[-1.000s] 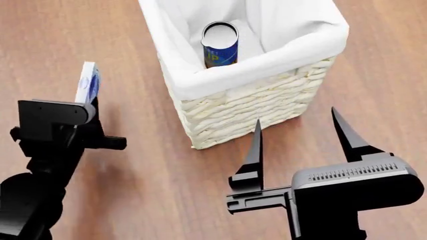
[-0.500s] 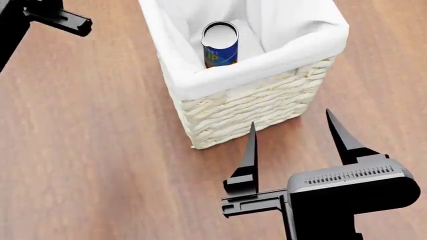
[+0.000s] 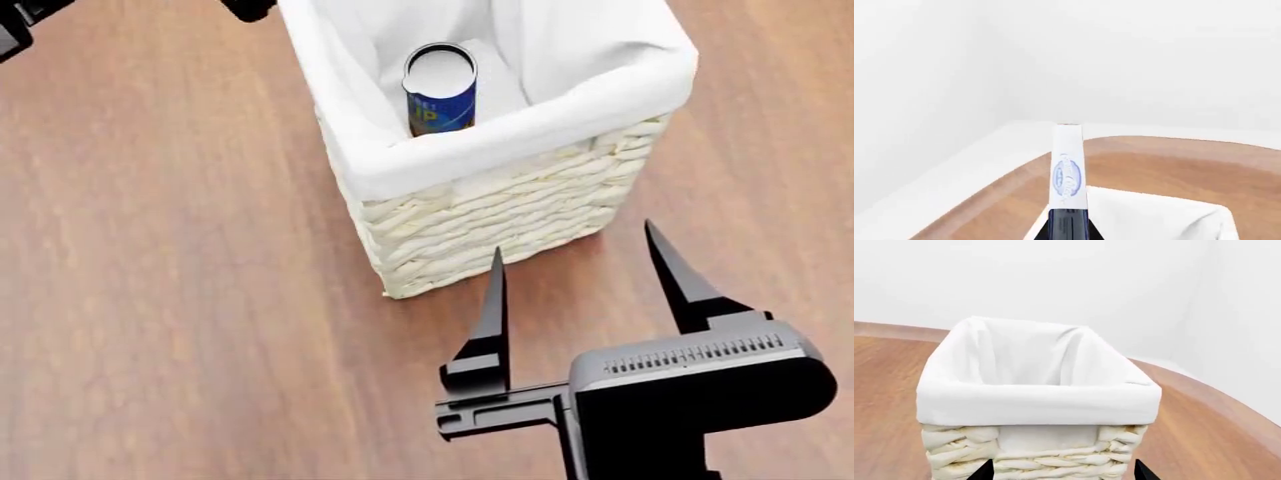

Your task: Pick up the alphabet soup and the cream cheese box, and put them in the basket.

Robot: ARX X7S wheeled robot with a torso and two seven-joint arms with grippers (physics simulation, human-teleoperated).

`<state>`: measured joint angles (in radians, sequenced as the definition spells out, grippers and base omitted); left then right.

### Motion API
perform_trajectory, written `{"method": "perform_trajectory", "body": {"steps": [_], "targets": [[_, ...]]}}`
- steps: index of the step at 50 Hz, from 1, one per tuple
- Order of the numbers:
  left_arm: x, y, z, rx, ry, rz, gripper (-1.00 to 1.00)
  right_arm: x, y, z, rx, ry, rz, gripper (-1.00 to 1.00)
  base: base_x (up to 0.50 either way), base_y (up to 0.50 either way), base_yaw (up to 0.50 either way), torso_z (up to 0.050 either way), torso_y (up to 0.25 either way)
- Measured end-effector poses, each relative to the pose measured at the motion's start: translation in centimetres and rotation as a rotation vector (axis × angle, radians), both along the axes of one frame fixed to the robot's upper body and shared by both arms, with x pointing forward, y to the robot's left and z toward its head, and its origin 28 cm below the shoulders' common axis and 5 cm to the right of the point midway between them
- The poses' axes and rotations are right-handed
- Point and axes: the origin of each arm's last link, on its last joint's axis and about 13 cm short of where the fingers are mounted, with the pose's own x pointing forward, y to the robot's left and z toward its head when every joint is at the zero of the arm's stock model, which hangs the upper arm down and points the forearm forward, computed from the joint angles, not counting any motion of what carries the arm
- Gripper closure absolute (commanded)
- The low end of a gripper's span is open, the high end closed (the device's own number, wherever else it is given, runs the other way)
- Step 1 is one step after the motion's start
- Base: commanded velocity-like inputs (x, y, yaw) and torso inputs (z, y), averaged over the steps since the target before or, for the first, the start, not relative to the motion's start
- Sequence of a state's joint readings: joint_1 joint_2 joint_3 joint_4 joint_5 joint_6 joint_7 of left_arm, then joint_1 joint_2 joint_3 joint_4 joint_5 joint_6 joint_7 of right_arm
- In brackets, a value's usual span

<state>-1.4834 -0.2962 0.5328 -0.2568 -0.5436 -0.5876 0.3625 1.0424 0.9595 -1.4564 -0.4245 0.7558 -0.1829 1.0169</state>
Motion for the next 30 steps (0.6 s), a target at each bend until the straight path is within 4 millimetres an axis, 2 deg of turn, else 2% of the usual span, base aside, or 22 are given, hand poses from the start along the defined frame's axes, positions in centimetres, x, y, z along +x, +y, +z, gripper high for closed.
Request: {"method": "perform_trajectory", "body": {"steps": [13,30], "targets": [[1.3,-0.6,-1.2,0.135,0.15,-0.122,1.0,0.0,0.0,-0.1,0.004,0.009,0.004,-1.0,0.0,0.0,0.0,0.0,0.0],[2.0,-0.7,-2.4,0.183,0.253,-0.192,1.0,-0.1,0.1,-0.2,0.004,0.015,0.008,-1.0,0.0,0.0,0.0,0.0,0.001]]}}
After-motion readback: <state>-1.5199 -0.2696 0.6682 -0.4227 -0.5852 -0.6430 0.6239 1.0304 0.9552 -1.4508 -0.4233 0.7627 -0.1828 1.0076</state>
